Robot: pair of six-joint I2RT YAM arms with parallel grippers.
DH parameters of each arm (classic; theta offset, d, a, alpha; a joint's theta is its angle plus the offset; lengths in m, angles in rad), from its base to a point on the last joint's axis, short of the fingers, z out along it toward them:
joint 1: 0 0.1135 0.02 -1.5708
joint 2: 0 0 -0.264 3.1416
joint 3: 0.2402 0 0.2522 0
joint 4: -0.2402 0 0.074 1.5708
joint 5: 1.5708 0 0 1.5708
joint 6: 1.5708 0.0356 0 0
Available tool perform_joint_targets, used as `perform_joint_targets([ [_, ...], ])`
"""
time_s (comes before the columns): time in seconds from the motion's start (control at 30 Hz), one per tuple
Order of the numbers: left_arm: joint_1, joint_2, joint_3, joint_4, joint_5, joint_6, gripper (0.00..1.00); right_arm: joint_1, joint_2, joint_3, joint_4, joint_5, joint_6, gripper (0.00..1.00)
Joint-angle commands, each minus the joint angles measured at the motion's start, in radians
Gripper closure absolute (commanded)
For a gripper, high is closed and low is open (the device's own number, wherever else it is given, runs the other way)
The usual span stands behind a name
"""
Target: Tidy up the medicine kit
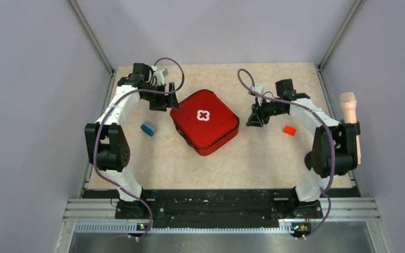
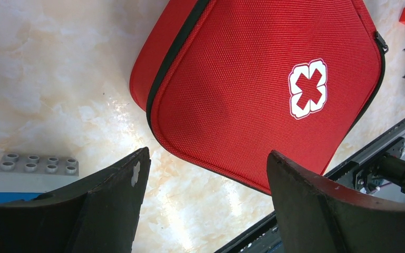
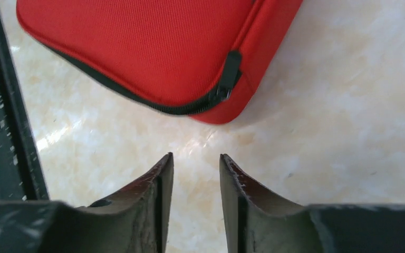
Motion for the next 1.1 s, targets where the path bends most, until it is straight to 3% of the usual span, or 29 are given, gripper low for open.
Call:
perform_joint_targets([
  [0.0, -0.013, -0.042, 0.004, 0.028, -0.010, 0.017, 0.15, 0.097, -0.131, 0.011, 0.213, 0.157, 0.055, 0.57],
  [0.07, -0.020, -0.043, 0.008, 0.028, -0.016, 0.016, 0.15, 0.129, -0.104, 0.030, 0.272, 0.196, 0.152, 0.51],
  [0.27, -0.027, -0.052, 0.006, 0.026, -0.022, 0.018, 0.15, 0.150, 0.048, 0.123, 0.348, 0.183, 0.424, 0.50],
  [0.57, -0.027, -0.082, -0.015, 0.026, -0.041, 0.032, 0.14, 0.162, 0.147, 0.181, 0.330, 0.209, 0.439, 0.51],
  [0.63, -0.027, -0.081, -0.013, 0.028, -0.040, 0.032, 0.14, 0.161, 0.158, 0.181, 0.324, 0.192, 0.445, 0.57],
  [0.8, -0.027, -0.073, -0.004, 0.024, -0.036, 0.031, 0.14, 0.155, 0.161, 0.175, 0.326, 0.135, 0.486, 0.88],
  [1.07, -0.027, -0.068, -0.009, 0.025, -0.031, 0.027, 0.14, 0.049, 0.097, 0.135, 0.357, 0.176, 0.565, 0.93],
])
